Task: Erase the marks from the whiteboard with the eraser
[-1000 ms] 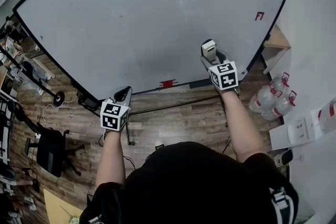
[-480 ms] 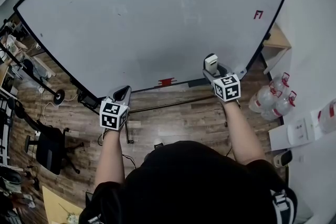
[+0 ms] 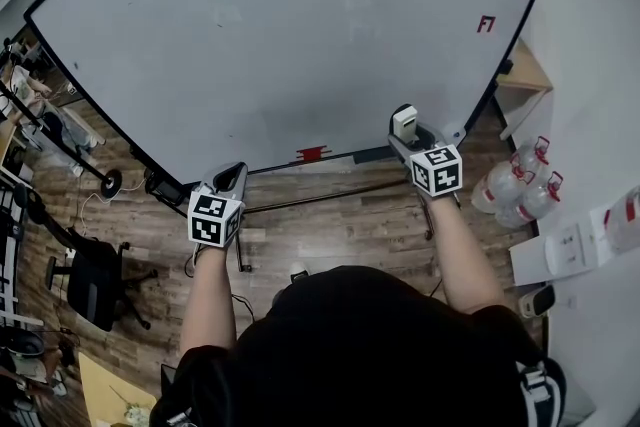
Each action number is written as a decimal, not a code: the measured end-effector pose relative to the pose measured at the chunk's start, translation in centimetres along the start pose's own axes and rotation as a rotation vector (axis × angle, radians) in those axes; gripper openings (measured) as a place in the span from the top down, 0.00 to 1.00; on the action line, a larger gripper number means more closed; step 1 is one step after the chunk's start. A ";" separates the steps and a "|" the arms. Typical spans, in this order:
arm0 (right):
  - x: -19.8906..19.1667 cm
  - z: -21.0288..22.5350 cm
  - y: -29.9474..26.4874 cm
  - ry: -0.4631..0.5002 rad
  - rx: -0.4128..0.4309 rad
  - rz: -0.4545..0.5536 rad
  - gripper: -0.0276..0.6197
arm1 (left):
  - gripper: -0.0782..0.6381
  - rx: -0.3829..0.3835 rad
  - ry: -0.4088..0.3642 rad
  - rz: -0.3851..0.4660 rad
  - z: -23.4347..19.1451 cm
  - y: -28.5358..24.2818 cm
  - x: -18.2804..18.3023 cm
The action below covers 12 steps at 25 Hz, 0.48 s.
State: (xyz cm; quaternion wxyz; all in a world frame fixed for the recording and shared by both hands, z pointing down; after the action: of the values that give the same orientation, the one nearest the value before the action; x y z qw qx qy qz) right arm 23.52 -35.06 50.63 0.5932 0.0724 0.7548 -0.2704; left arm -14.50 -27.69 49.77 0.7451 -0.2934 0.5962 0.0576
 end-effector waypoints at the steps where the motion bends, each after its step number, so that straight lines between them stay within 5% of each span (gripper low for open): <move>1: 0.0 0.0 0.1 -0.001 0.001 0.001 0.57 | 0.87 0.000 0.000 0.001 0.1 0.0 0.0; 12: 0.0 0.8 0.4 -0.012 0.007 0.006 0.57 | 0.87 0.001 -0.007 0.006 0.6 -0.5 0.6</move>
State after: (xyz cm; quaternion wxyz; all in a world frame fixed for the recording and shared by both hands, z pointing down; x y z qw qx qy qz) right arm 24.34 -35.10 50.36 0.5981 0.0751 0.7502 -0.2717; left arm -13.57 -27.95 49.49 0.7472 -0.2912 0.5943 0.0606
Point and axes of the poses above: the fingertips, and each gripper's own axes: y backward along the fingers, z to its right, x out of its top, the point moved 3 cm from there along y, backward along the fingers, and after that the axes turned 4 degrees about y, right-handed, at the moved point
